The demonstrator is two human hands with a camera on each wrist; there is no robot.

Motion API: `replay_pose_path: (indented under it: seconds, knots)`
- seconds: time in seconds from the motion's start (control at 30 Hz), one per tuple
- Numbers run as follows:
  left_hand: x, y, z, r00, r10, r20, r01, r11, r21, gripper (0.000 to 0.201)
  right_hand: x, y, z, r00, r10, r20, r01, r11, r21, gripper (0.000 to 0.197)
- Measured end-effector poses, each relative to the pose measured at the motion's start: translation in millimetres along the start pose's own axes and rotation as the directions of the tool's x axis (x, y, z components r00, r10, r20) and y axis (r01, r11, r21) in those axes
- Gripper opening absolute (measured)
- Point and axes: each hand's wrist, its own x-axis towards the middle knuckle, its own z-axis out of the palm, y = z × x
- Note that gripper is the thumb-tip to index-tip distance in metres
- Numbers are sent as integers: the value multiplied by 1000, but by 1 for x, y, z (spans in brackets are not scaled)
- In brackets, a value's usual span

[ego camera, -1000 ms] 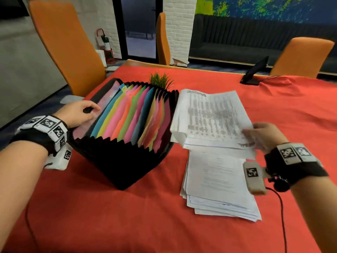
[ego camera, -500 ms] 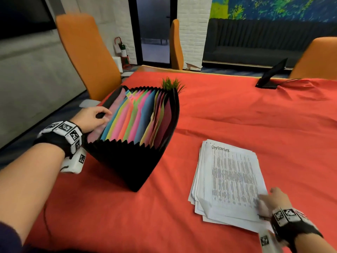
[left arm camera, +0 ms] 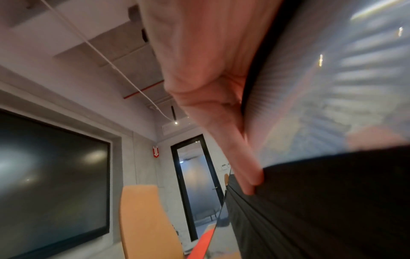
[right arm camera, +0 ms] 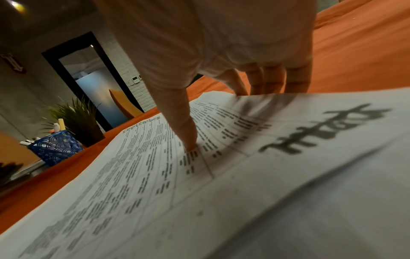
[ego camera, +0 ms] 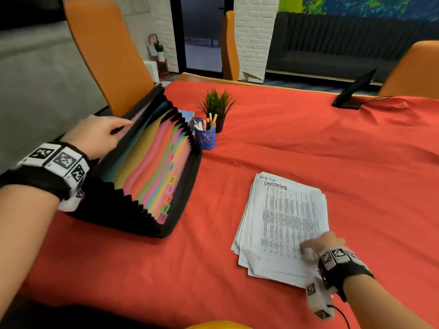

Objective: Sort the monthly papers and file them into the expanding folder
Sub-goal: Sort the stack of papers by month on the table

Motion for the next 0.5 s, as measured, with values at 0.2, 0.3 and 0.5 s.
replay_pose_path:
  seconds: [0.2,0.3,0.5]
  knots:
    - [-12,35,65,989,-4,145,-14,993,121,37,10,-3,2,1000,-3,18,3,1000,-15,99]
    - [-20,63,100,953,17,301,-68,985,159,44,11,-4,7,1000,-9,-15,9,1000,8,101]
    - [-38,123,154,924,45,379,-18,997,-75,36,7,-1,7,998,-34,-52,37,997,62,103]
